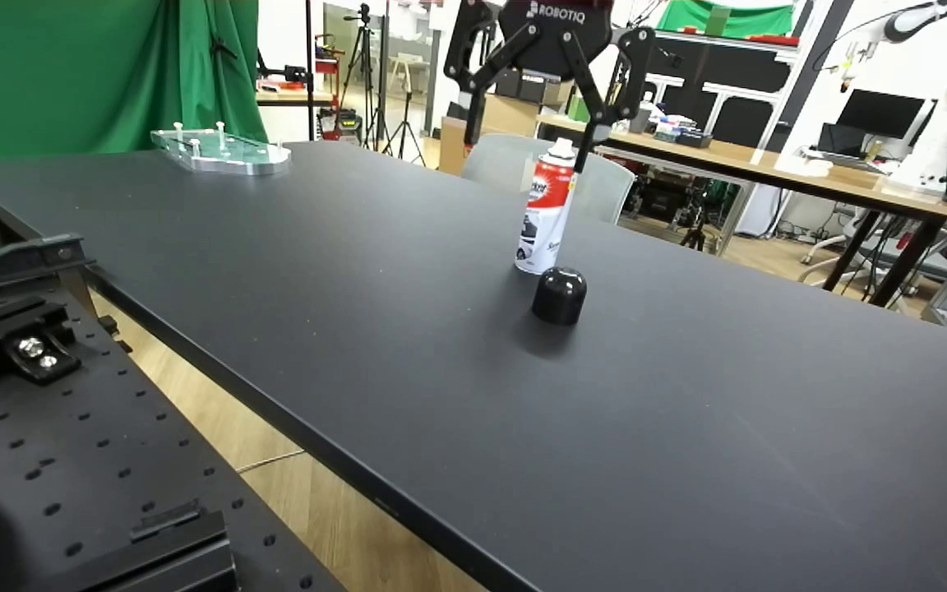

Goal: Put the lid on the can

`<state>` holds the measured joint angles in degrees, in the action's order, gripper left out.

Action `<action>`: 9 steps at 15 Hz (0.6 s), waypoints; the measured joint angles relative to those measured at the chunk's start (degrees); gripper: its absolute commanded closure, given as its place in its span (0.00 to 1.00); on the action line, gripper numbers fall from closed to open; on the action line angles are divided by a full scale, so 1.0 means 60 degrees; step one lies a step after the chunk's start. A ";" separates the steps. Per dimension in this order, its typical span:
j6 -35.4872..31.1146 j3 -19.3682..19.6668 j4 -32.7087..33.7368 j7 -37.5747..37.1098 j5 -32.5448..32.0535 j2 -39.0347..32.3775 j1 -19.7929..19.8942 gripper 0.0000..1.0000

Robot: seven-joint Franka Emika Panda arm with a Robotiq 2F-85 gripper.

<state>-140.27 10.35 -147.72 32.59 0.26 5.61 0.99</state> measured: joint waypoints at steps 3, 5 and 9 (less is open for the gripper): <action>-0.0705 -0.0027 0.0008 0.0211 -0.0003 -0.0683 0.0220 0.00; -0.1193 -0.0076 0.0007 0.0252 -0.0003 -0.1027 0.0325 0.00; -0.2619 -0.0206 -0.0021 0.0200 -0.0048 -0.1550 0.0518 0.00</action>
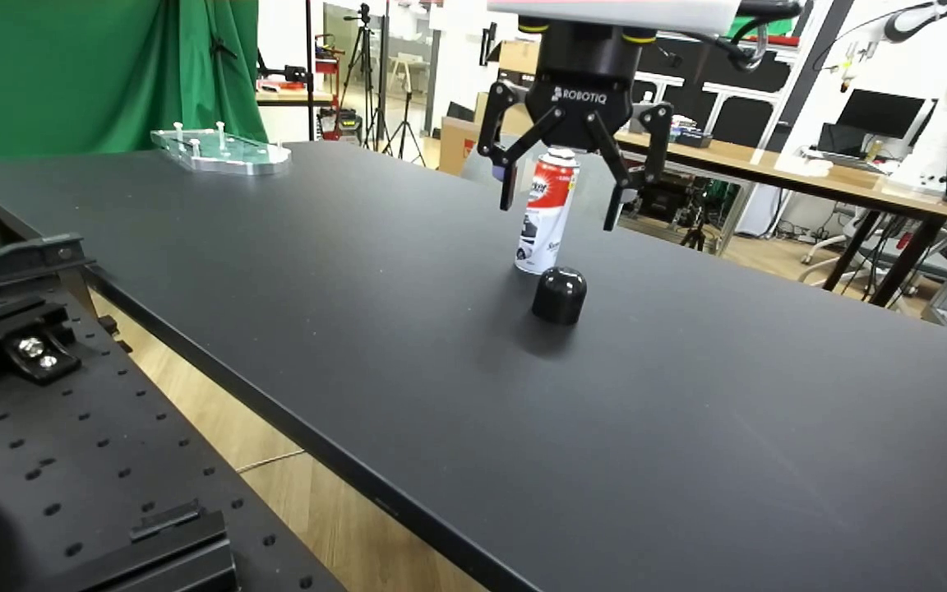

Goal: Put the lid on the can

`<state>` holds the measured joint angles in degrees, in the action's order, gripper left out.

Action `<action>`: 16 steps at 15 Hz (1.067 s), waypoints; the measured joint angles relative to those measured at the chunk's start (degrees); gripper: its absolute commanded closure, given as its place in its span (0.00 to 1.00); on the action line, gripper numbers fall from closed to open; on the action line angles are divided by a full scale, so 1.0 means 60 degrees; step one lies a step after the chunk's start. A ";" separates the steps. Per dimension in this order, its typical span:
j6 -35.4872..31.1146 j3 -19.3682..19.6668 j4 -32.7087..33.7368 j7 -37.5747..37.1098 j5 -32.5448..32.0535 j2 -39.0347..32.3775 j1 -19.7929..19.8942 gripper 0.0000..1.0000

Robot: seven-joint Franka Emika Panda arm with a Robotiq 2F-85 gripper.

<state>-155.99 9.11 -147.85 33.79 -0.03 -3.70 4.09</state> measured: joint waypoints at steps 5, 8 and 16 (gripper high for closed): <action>-0.0936 -0.0179 -0.0006 -0.0077 0.0003 -0.0459 0.0273 0.00; -0.0924 -0.0308 -0.0006 -0.0071 -0.0005 -0.0464 0.0330 0.00; -0.0902 -0.0464 0.0541 -0.0409 -0.0907 -0.1233 0.0326 0.00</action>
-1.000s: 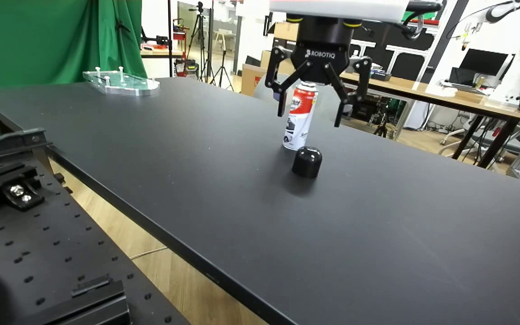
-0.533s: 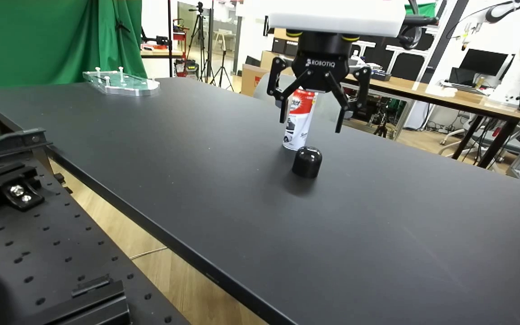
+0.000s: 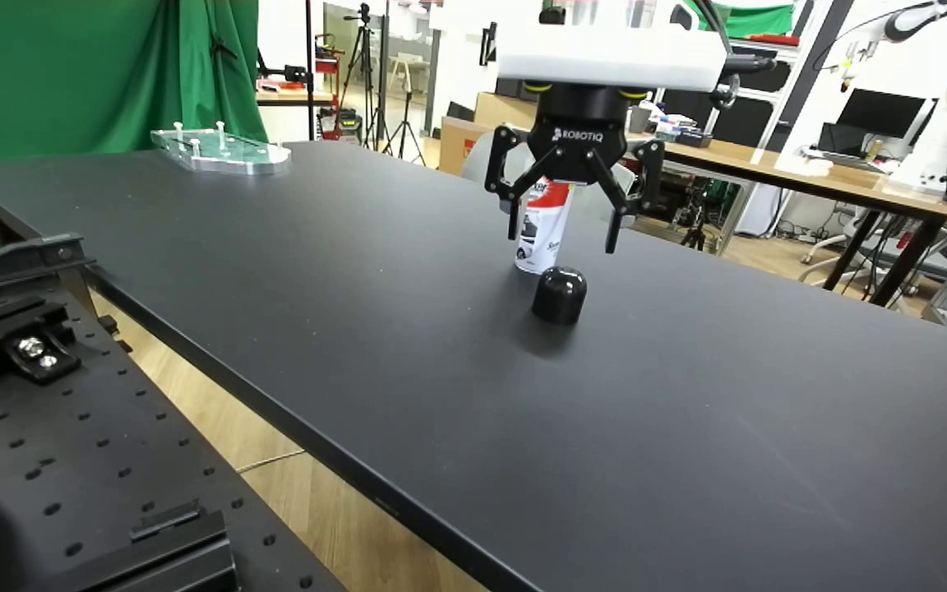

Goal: Put the lid on the can

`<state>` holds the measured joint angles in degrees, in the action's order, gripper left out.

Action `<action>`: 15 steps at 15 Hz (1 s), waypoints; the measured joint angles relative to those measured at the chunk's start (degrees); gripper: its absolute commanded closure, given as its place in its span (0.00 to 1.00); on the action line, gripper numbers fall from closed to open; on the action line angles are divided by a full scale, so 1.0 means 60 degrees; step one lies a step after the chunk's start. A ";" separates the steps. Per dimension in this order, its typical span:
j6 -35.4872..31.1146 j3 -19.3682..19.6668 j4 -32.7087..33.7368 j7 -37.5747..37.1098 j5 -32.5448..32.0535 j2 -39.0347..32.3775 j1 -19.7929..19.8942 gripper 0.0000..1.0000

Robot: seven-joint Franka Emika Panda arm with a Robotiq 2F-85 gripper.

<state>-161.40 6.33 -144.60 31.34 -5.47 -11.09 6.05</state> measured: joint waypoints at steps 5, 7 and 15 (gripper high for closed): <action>0.0039 -0.0124 0.0787 -0.0254 -0.0061 -0.0987 0.0014 0.00; 0.0074 -0.0262 0.1040 -0.0317 -0.0031 -0.1297 0.0080 0.00; 0.0531 -0.0718 0.1632 -0.0432 0.0189 -0.1827 0.0531 0.63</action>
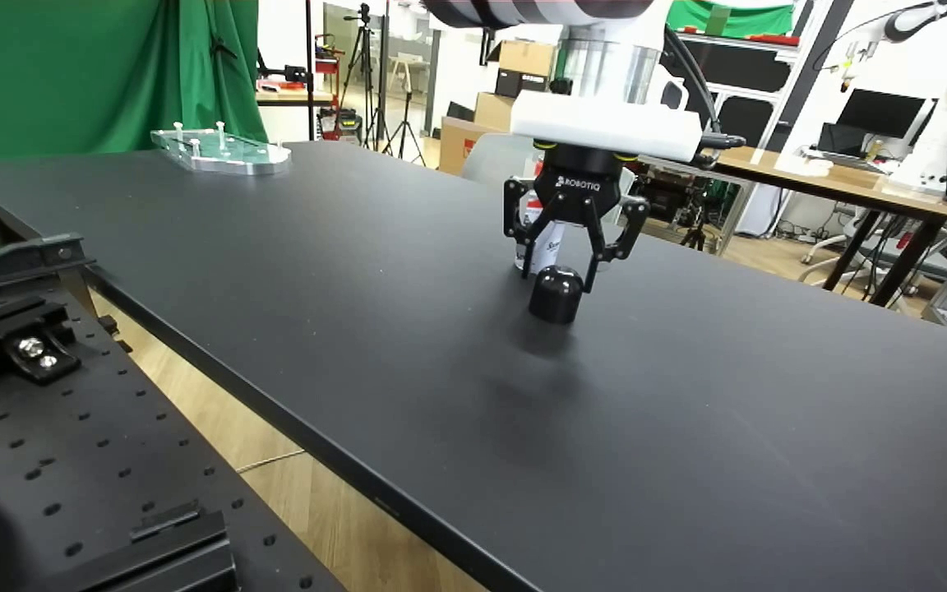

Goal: Put the lid on the can

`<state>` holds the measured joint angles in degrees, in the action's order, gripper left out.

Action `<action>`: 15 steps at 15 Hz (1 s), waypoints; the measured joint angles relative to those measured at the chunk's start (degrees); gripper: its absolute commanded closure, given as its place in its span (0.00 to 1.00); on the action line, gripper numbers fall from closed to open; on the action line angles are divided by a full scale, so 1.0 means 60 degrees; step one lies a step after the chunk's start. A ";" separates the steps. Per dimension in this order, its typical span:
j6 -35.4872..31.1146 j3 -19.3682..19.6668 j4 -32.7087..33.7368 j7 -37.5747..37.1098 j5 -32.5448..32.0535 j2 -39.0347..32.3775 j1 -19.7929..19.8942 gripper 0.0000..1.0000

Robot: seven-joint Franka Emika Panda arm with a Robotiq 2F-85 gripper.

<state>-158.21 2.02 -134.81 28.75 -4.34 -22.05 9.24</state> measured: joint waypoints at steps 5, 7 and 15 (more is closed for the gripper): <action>0.0104 -0.0132 0.0096 -0.0008 0.0320 0.0017 0.0236 0.68; 0.0111 -0.0164 0.0116 -0.0008 0.0367 0.0124 0.0278 0.68; 0.1867 -0.0137 0.0626 -0.0156 0.0309 0.1812 0.0162 0.68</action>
<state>-147.01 1.20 -131.05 27.81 -2.48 -11.18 10.21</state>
